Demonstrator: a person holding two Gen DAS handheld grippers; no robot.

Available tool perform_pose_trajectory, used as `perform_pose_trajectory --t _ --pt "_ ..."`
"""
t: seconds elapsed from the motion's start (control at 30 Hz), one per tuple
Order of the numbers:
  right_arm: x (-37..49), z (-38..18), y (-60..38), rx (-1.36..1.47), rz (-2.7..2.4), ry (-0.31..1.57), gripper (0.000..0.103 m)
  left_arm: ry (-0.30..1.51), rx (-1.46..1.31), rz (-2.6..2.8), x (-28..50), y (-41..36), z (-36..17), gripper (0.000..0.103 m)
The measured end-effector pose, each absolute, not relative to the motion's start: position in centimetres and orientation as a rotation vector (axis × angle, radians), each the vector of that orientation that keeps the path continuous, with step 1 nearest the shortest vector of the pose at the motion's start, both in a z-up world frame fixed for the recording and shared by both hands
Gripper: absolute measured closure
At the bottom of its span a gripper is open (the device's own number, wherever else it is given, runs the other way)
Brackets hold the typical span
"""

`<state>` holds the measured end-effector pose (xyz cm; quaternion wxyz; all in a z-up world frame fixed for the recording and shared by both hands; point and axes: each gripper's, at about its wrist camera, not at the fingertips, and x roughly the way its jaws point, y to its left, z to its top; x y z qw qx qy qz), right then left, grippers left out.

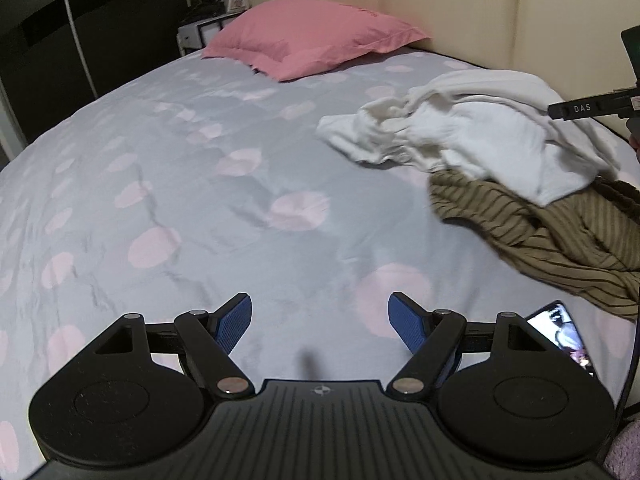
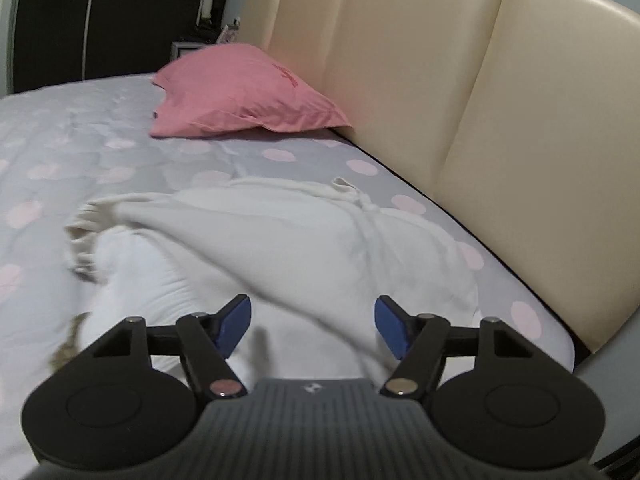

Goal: Fold clothes

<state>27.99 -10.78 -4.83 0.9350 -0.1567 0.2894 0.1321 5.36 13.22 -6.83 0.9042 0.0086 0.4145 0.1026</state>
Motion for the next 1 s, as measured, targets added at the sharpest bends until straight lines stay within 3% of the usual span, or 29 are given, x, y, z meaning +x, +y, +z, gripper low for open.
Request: perform_pose_trajectory --t 0.2,0.27,0.67,1.0 --pt "30.6 -5.0 -10.8 -0.249 0.276 0.645 0.062 0.88 -0.014 0.231 5.0 14.6 -8.0 0.032" --pt "30.4 -4.4 -10.5 -0.245 0.276 0.631 0.084 0.885 -0.023 0.231 4.9 14.9 -8.1 0.034" --pt "26.0 1.7 -8.7 -0.161 0.444 0.588 0.089 0.83 -0.024 0.232 1.9 14.9 -4.5 0.052" --pt "16.5 8.0 -2.7 -0.128 0.85 0.528 0.09 0.762 -0.013 0.303 -1.7 16.1 0.1 0.052"
